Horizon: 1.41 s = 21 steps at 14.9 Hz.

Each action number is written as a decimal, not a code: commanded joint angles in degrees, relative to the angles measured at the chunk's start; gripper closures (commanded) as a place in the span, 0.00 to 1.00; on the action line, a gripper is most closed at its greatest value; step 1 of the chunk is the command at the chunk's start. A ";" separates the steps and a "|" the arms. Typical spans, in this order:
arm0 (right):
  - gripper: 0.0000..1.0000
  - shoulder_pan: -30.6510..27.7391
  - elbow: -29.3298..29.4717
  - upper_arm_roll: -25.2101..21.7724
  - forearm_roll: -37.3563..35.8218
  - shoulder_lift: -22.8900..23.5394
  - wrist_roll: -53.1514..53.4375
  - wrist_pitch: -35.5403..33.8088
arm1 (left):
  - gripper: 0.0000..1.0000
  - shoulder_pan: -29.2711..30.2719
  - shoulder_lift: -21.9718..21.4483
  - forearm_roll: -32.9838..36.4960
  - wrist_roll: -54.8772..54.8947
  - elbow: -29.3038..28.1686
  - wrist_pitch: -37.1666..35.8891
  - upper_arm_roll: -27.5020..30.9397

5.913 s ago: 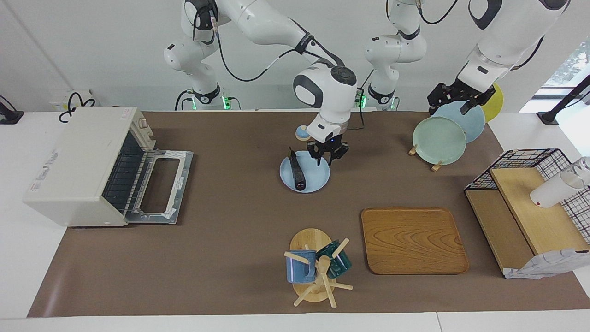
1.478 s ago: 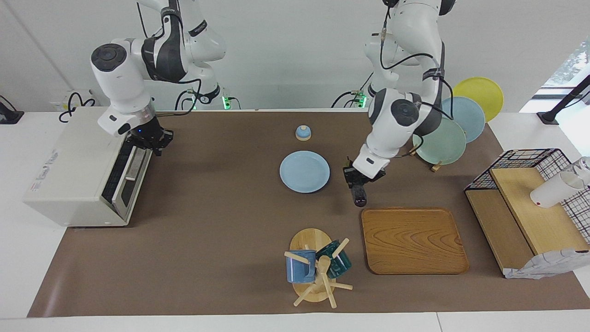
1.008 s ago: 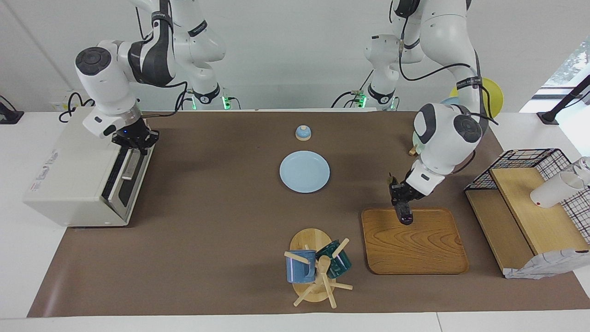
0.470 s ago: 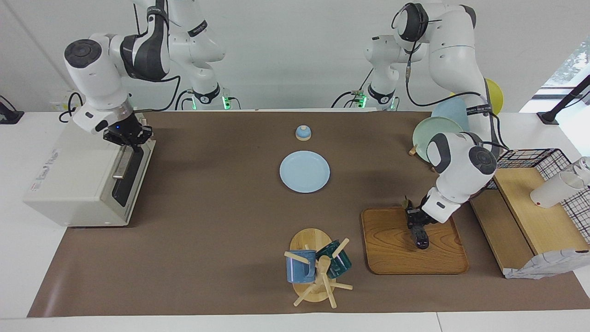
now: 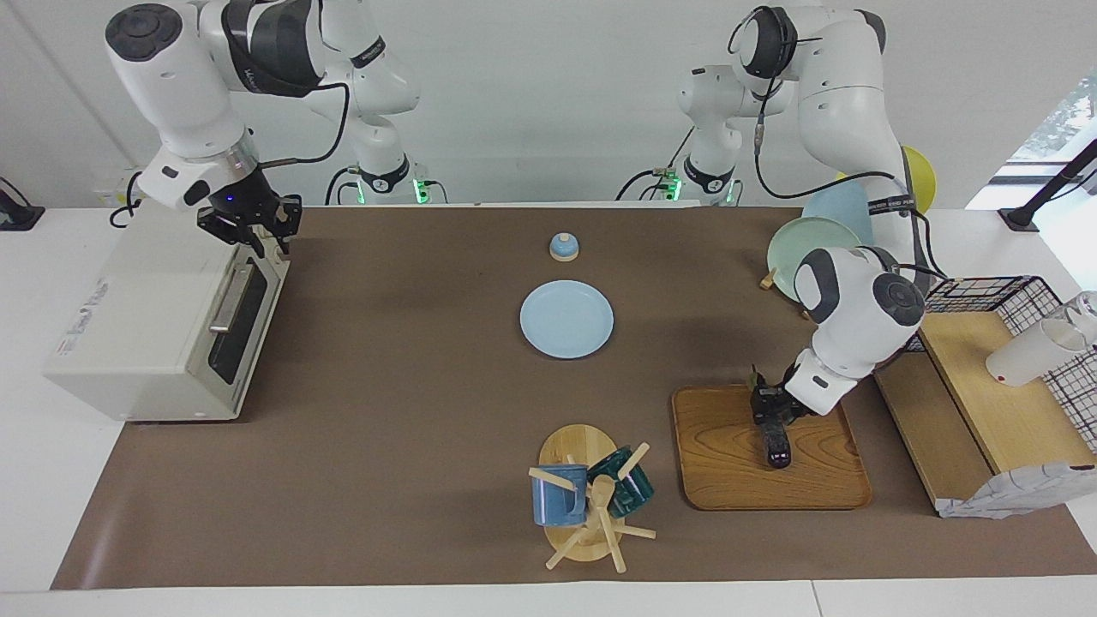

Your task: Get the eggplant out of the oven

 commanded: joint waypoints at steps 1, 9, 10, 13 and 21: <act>0.00 -0.28 3.02 0.24 2.23 1.83 5.52 -3.53 | 0.00 0.94 0.25 1.04 1.55 1.80 -3.33 -0.29; 0.00 -0.28 7.41 1.82 1.08 4.38 7.14 -6.18 | 0.00 4.01 -8.44 0.25 2.08 3.21 -17.11 -0.11; 0.00 0.16 8.46 1.65 1.17 5.43 7.14 -6.79 | 0.00 4.80 -9.67 0.25 2.43 3.65 -19.58 -0.11; 0.00 0.69 8.82 0.42 1.44 5.35 7.14 -7.93 | 0.00 5.69 -12.05 -0.62 2.79 4.80 -25.04 0.06; 0.00 2.27 9.17 0.50 0.73 7.27 9.59 -7.14 | 0.00 6.83 -25.48 -0.02 1.47 4.53 -36.72 -0.11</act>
